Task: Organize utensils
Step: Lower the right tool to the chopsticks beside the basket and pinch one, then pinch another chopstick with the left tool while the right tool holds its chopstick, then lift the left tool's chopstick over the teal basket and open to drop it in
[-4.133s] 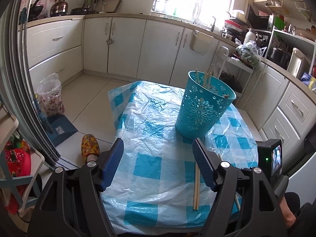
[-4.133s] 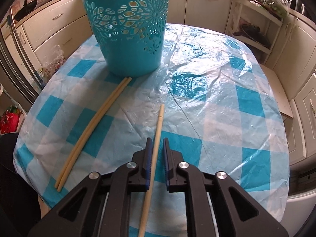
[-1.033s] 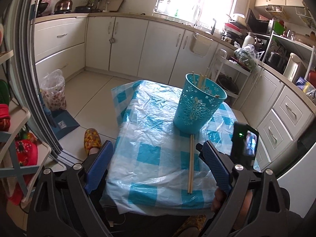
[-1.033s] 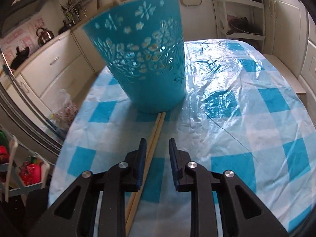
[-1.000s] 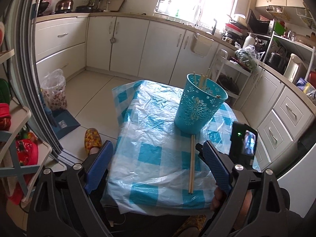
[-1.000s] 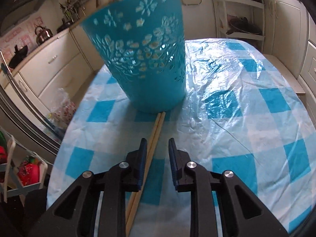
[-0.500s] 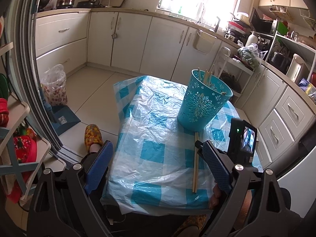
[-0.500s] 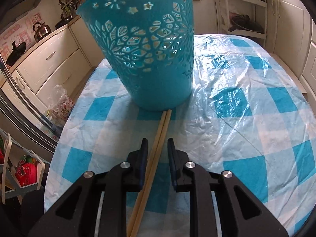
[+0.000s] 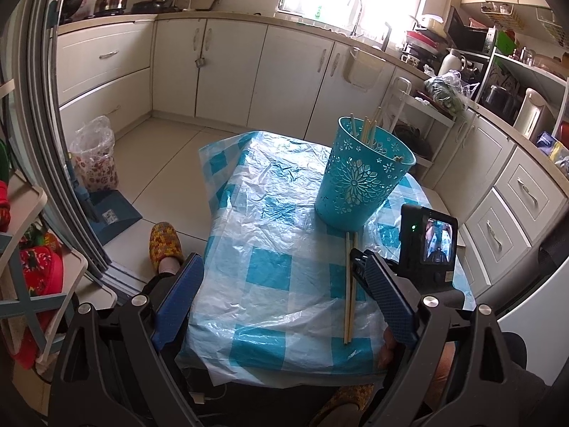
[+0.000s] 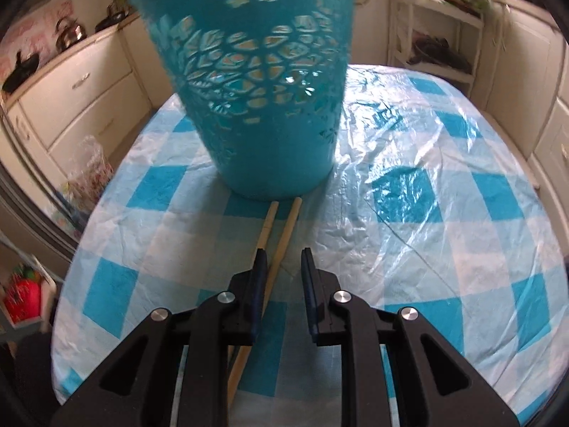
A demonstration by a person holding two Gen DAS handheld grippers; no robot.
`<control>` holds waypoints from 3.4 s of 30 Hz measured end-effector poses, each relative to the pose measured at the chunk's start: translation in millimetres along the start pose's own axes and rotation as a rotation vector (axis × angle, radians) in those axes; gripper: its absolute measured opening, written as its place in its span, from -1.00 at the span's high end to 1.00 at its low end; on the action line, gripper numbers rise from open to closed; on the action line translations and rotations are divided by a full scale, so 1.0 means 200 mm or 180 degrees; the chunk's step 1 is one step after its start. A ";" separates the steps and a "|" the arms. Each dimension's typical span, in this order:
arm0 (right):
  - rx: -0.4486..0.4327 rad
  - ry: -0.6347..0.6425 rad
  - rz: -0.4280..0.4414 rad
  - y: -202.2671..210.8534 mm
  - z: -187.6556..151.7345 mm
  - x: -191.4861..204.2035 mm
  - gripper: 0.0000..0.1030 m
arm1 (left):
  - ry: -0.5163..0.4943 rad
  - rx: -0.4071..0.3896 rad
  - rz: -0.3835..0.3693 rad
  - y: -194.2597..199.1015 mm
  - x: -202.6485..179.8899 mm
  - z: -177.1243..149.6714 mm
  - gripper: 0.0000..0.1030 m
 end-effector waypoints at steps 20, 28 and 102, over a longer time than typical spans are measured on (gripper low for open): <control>0.0099 0.0036 0.0328 0.16 -0.20 -0.38 0.83 | -0.0783 0.0677 0.0138 -0.83 -0.43 -0.14 -0.68; 0.0064 -0.0085 0.0450 0.18 -0.19 -0.40 0.82 | -0.0912 0.0902 0.0330 -1.10 -0.49 -0.20 -0.23; 0.0043 -0.0363 0.0474 0.16 -0.17 -0.45 0.79 | 0.0141 -0.1599 -0.0752 -0.43 -0.85 1.24 0.90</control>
Point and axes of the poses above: each gripper's, at about its wrist camera, not at the fingertips, and y roughly against the way its jaws point, x to its left, z to its top, the point moved 10 cm from there along -y, roughly the way its jaws point, and after that the axes turned 6 degrees about y, right-handed, at the moved point
